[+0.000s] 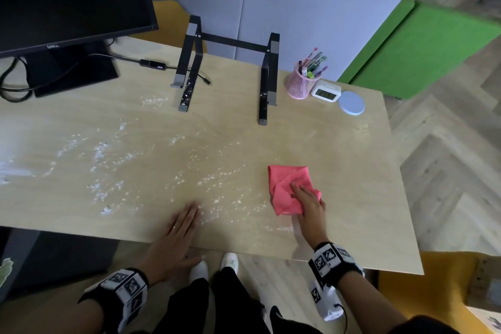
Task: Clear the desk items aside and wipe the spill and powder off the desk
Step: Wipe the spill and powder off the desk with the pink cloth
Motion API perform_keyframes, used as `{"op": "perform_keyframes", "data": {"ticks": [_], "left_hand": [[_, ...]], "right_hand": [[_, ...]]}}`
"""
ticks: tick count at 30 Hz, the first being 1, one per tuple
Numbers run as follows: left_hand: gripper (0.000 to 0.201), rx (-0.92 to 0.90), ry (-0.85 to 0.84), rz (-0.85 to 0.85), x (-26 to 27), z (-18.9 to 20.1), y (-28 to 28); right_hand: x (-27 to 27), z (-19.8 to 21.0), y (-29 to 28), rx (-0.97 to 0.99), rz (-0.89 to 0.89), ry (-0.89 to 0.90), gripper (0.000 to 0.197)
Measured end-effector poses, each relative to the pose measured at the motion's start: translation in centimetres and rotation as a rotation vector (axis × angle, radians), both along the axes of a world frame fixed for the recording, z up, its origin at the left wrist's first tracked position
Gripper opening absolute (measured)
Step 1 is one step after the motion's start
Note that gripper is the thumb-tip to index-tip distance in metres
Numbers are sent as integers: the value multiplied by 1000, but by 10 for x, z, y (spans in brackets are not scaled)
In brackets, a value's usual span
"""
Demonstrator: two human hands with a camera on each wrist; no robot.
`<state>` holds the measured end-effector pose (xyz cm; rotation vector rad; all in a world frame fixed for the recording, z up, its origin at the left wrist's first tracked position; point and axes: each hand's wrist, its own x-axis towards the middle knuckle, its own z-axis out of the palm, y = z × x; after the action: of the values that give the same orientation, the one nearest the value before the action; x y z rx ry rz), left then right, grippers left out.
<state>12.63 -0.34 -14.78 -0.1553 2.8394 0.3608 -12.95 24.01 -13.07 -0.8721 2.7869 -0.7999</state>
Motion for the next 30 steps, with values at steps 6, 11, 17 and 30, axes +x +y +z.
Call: {"op": "perform_keyframes", "data": {"ticks": [6,11,17,30], "left_hand": [[100,-38,-6,-20,-1,10,-7],[114,-12,-50,1,-15,13,-17],[127,-1,-56,39,-17,5,-21],[126,-25,-15,65,-17,0,-18]], "right_hand": [[19,22,12,3,-151,110,52],[63,16,21,-31,-91,47,70],[100,-15,-11,-18,-245,-184,93],[73,-11,-78,-414,-662,-493,86]]}}
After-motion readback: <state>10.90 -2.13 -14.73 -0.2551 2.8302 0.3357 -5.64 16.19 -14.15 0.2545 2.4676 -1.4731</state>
